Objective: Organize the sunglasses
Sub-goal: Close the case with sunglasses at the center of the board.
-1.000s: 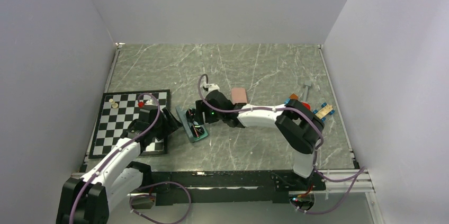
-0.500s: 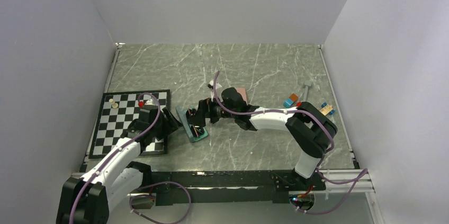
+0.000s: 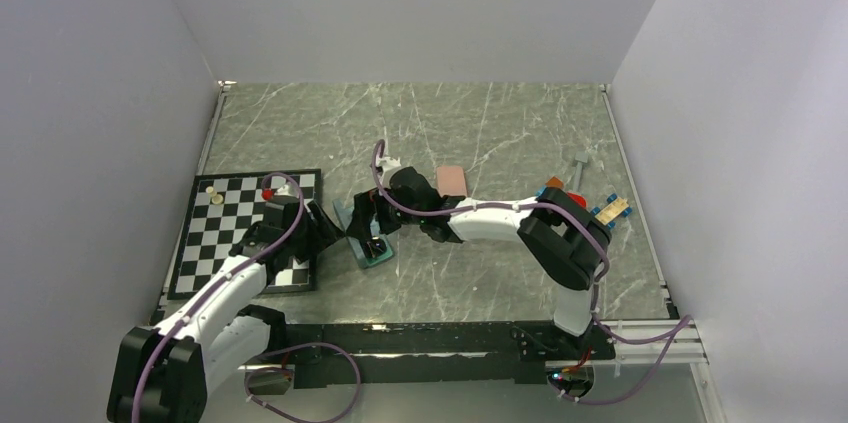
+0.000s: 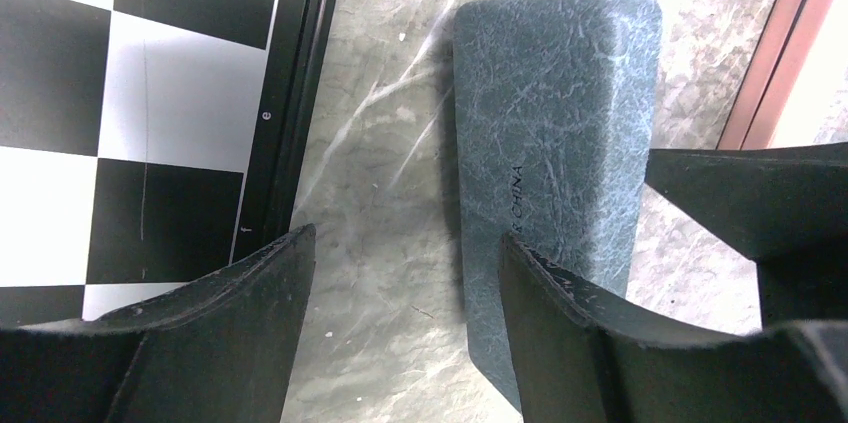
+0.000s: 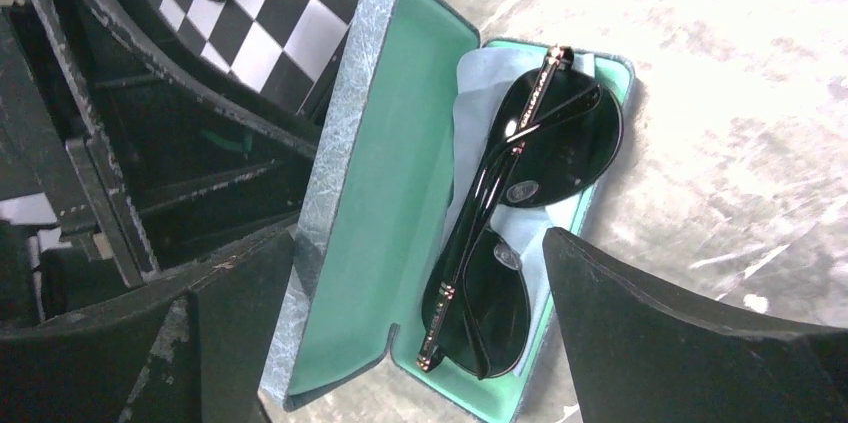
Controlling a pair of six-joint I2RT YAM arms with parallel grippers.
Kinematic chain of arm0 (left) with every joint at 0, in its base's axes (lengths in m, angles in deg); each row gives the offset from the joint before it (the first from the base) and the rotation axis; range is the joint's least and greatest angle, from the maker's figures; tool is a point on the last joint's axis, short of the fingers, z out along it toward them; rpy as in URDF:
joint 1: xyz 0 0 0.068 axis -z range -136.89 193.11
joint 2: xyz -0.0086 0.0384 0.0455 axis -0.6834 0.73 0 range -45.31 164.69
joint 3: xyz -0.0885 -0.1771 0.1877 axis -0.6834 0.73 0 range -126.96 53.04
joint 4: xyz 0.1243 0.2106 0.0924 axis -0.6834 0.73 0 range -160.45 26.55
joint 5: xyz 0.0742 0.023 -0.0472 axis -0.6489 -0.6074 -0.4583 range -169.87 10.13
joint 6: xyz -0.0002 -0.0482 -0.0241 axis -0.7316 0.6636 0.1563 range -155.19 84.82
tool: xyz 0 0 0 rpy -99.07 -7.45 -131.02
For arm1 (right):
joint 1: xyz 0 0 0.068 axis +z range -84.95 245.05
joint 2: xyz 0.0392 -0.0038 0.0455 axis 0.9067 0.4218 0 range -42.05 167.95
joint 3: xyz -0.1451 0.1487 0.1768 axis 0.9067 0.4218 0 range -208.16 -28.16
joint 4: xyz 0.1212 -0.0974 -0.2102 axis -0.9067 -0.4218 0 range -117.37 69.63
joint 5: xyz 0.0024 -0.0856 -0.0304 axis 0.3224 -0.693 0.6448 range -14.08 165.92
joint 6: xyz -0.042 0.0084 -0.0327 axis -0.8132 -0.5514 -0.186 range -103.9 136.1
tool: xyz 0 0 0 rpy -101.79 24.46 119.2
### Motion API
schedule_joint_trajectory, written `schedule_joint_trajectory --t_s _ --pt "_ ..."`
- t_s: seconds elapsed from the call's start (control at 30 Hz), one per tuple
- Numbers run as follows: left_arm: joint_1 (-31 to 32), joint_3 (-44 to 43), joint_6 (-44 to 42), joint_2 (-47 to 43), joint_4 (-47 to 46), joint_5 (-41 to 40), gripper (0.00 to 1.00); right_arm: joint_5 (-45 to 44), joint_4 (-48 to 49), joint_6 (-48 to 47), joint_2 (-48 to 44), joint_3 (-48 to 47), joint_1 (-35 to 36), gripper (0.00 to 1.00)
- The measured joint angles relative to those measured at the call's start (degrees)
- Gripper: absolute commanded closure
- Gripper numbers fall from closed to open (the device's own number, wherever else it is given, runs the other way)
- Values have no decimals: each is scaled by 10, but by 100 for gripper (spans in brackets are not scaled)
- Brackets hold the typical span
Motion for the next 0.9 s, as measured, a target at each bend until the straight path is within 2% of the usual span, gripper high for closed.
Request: schedule_joint_trajectory --t_s 0.2,0.67,0.9 --pt "0 -5 0 11 -3 1 28 -23 -22 -7 13 -26 3 0" --pt "0 -24 -7 39 -14 2 28 -15 -15 -21 27 -34 -2 2" --pt "0 -39 -15 57 -27 6 28 -10 -36 6 27 -37 -21 4"
